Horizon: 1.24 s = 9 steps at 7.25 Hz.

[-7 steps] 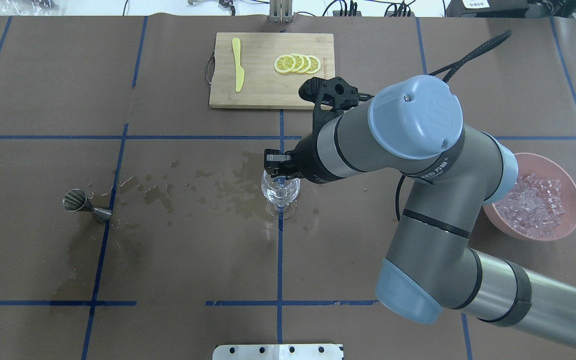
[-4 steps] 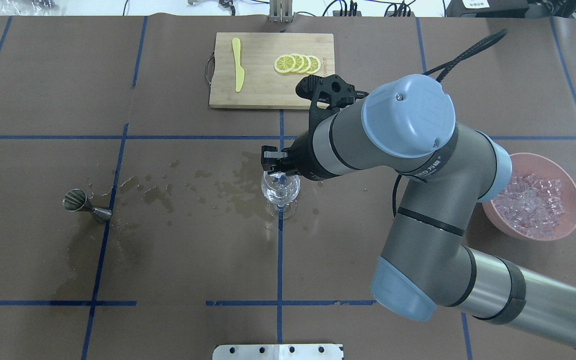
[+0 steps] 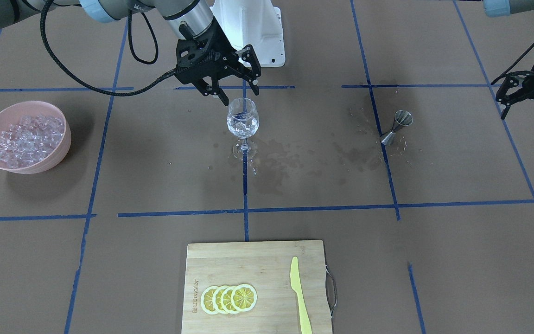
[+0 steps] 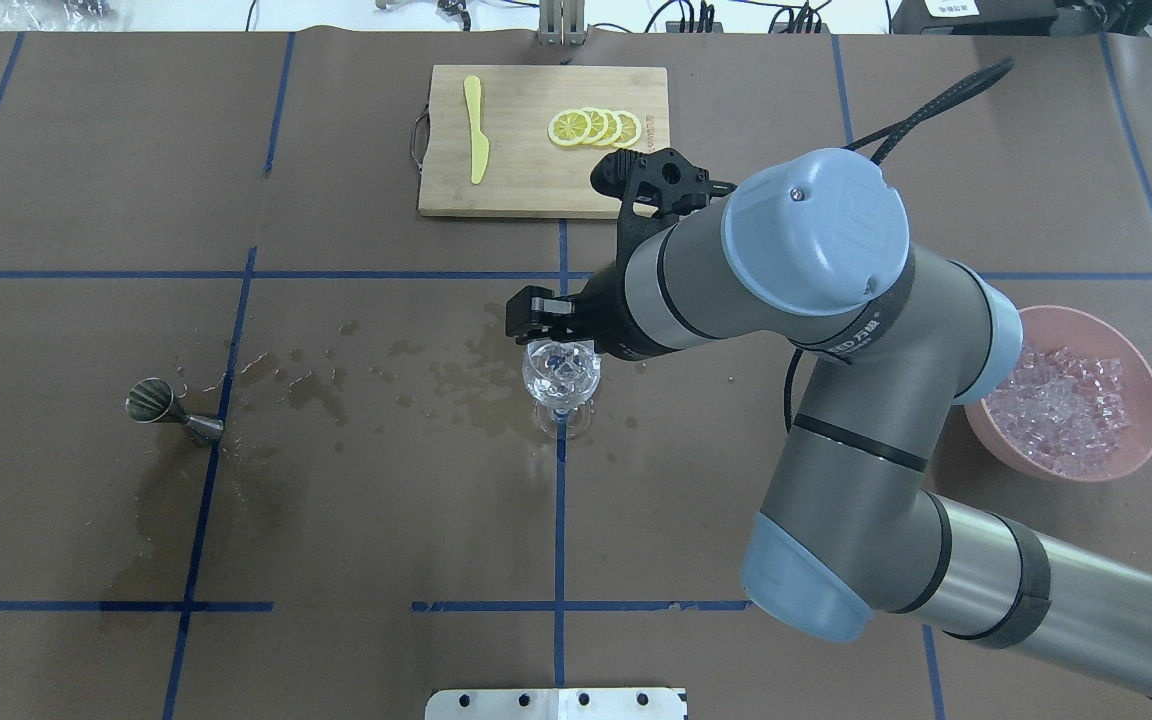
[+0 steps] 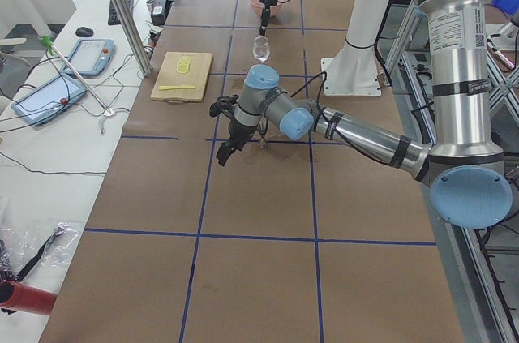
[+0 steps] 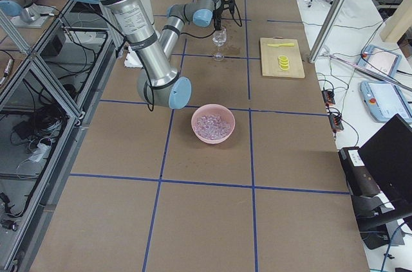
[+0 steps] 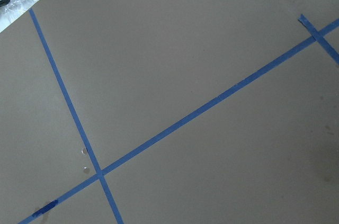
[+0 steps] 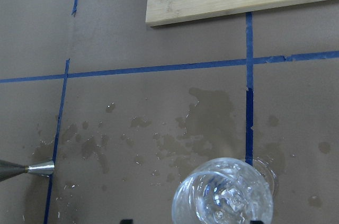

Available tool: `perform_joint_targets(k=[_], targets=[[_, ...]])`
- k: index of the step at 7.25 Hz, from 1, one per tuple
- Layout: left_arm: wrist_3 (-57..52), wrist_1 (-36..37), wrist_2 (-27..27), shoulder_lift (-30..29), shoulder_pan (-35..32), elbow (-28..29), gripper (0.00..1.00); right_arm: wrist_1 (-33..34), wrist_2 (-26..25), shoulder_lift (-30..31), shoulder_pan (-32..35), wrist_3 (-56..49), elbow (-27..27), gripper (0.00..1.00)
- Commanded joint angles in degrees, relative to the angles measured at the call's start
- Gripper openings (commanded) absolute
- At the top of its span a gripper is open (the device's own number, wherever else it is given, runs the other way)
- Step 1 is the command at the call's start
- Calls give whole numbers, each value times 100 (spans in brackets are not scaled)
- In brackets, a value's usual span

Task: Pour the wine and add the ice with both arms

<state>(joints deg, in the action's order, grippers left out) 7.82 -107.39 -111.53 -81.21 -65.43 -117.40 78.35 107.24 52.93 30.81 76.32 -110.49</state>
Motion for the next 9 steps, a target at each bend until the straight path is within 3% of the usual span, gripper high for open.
perform_joint_targets(k=[1, 3, 6, 8, 9], targets=[[-52, 8, -9, -9, -75, 67, 100, 127, 33, -37, 83, -3, -60, 97], [-570, 16, -18, -78, -460, 251, 100, 731, 173, -37, 310, -20, -436, 100], [-598, 25, -1524, -448, -1434, 1189, 100, 1225, 875, 146, 1292, -169, -535, 100], [-563, 69, -1915, -431, -1753, 1376, 100, 1235, 1367, 881, 2022, -1401, -482, 100], [-528, 104, -1994, -439, -1876, 1464, 100, 1375, 1378, 1234, 2278, -2210, -465, 100]])
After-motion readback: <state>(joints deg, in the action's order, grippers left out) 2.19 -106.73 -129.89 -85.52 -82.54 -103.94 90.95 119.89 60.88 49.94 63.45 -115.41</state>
